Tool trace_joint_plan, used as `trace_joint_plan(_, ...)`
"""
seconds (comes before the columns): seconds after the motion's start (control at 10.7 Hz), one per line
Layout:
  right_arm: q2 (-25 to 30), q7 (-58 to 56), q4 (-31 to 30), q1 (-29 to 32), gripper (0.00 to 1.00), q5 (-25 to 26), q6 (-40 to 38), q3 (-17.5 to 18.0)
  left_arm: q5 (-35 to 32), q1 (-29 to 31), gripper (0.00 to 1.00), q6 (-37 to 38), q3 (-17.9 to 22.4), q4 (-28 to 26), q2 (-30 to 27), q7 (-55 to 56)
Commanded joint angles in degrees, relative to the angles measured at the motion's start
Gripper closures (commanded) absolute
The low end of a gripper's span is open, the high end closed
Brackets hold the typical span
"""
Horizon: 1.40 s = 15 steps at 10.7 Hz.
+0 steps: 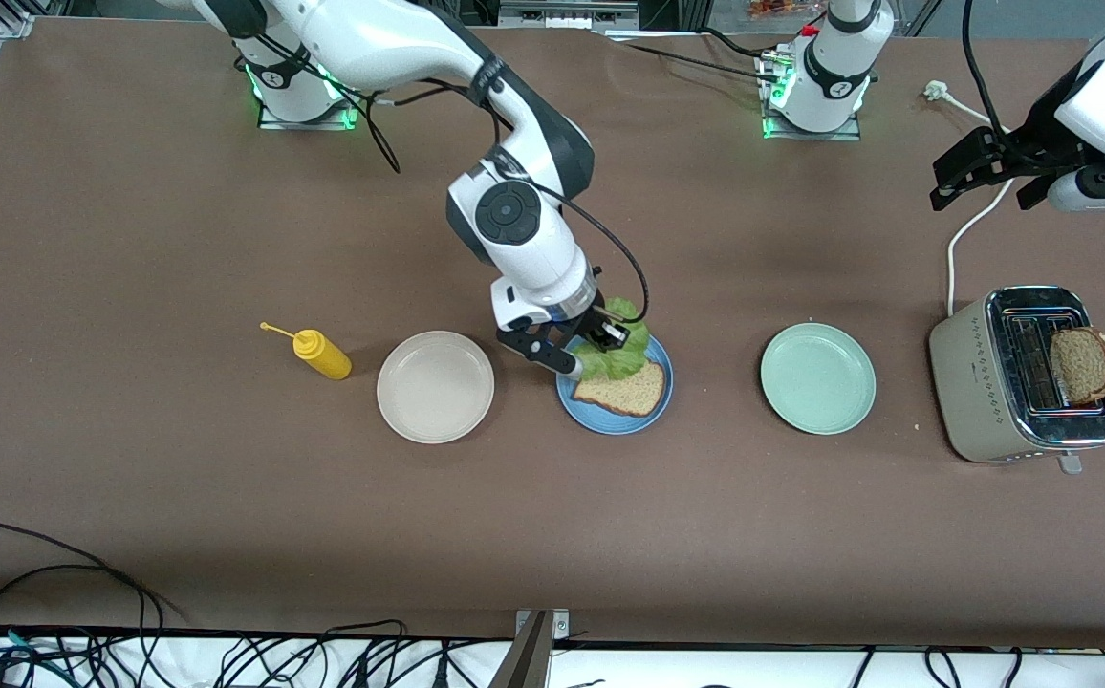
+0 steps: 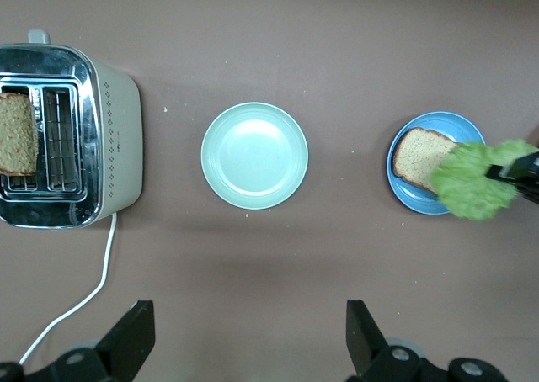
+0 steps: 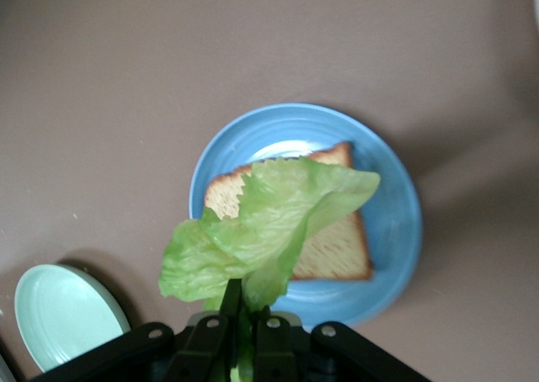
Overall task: Make sandwich in blue plate with both arms
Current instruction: 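Lower the lettuce onto the bread and open the right gripper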
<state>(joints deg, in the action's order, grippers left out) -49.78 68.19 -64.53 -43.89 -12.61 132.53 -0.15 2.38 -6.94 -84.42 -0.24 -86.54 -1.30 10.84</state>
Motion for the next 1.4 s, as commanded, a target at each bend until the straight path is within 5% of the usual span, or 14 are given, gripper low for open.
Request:
trace_joint_plan(0.0,-9.26,3.0,4.77,-1.9,1.0,0.22,12.8,-0.91,-4.05,-0.71,0.0,-0.04,-0.29,-0.74,-0.81,0.93)
trace_joint_plan(0.47,-12.27,2.92,4.59,-1.99,1.0,1.89,15.92,-0.91,-3.79,-0.62,0.0,0.05,-0.2,-0.03,-0.55,0.67)
trace_joint_plan(0.56,-12.44,2.83,4.33,-1.99,0.36,2.5,16.62,-0.91,-3.79,-0.62,0.0,0.05,-0.2,-0.03,-0.55,0.67)
trace_joint_plan(0.65,-12.62,2.92,4.24,-1.99,0.0,5.81,16.88,-0.91,-3.79,-0.62,0.0,0.05,-0.2,-0.03,-0.55,0.58)
trace_joint_plan(1.02,-11.66,2.31,1.79,-2.17,0.0,10.32,14.79,-0.82,-3.79,-0.27,0.0,0.14,-0.2,-0.03,-0.55,0.58)
trace_joint_plan(1.3,-5.27,-0.93,-4.34,-2.17,0.0,10.94,9.51,-0.73,-3.79,-0.71,0.0,0.14,-0.29,-0.03,-0.37,0.67)
